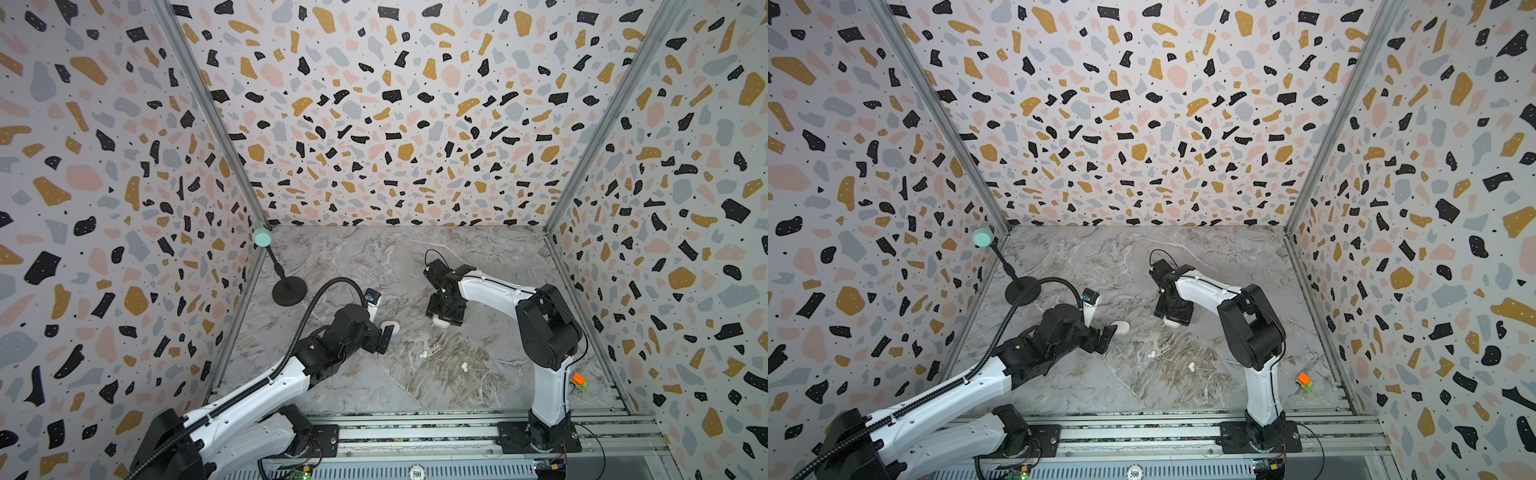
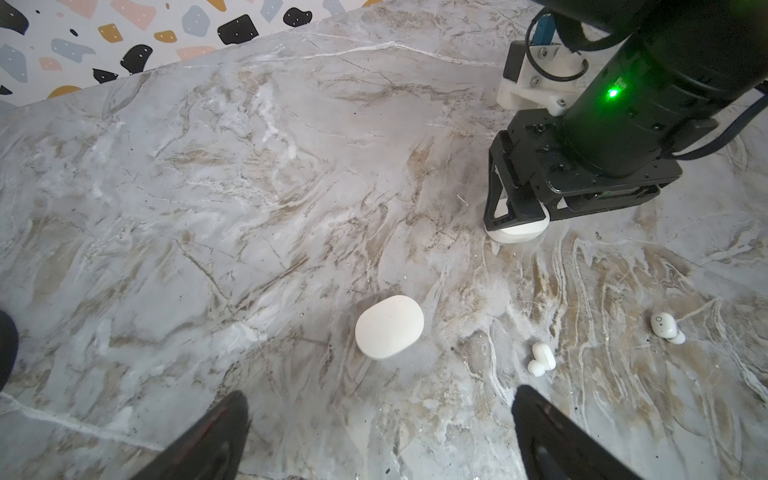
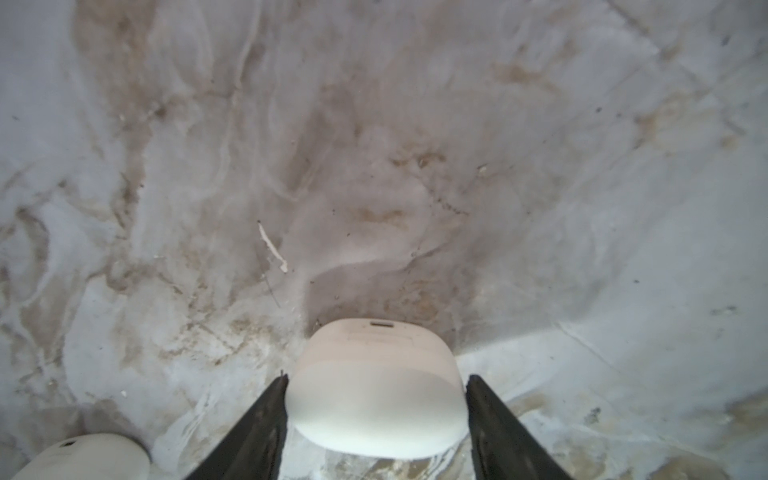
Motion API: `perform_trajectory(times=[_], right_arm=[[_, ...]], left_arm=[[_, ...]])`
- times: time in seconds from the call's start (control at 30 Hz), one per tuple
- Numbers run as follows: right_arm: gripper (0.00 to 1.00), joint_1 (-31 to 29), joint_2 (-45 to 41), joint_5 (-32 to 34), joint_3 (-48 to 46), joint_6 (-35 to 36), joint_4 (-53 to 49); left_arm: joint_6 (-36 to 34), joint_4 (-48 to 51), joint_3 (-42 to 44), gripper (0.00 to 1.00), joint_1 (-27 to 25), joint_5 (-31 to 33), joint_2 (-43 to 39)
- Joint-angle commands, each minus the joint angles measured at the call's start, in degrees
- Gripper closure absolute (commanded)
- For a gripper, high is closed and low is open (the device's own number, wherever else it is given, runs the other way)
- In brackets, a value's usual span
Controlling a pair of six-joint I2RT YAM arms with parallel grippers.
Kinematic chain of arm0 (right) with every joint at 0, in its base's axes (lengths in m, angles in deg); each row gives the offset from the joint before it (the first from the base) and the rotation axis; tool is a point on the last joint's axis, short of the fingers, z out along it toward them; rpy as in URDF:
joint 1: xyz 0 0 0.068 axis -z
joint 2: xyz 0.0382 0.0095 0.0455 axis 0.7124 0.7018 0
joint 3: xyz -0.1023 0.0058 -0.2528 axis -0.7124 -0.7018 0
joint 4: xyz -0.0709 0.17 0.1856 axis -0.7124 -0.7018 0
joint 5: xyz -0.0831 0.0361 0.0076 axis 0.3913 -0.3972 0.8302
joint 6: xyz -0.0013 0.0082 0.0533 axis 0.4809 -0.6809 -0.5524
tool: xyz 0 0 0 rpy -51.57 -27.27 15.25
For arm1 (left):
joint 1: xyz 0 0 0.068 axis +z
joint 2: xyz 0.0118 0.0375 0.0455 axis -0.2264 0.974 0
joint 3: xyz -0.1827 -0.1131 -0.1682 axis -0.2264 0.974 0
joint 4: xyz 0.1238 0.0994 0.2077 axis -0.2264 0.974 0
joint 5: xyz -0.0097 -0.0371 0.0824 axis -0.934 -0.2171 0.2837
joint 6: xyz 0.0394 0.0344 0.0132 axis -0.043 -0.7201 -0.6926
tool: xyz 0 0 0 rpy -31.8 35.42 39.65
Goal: Insert the wireless bluetooth earbuds into the charging case
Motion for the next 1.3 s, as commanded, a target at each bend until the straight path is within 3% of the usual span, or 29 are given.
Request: perform_trajectory(times=[0.0, 0.8, 1.0, 1.27], right_arm=[[0.32, 0.1, -1.5, 0.8, -0.2, -0.4, -1.0], [0.36, 0.1, -2.0, 1.4, -0.7, -0.3, -1.1], [0.49, 0.1, -2.6, 1.2, -1.5, -0.4, -0.6], [0.75, -0.1, -4.9, 0.8, -3.6, -0.3, 1.0]], left_arm=[[-0.7, -0.2, -2.1, 0.00, -0.2, -0.6, 0.4], [-0.7, 0.0, -2.1, 0.00, -0.2, -1.4, 0.7], [-0.7, 0.0, -2.1, 0.00, -0.2, -1.5, 0.6], [-0.8, 0.1, -2.1, 0.00, -0.2, -0.7, 0.3]])
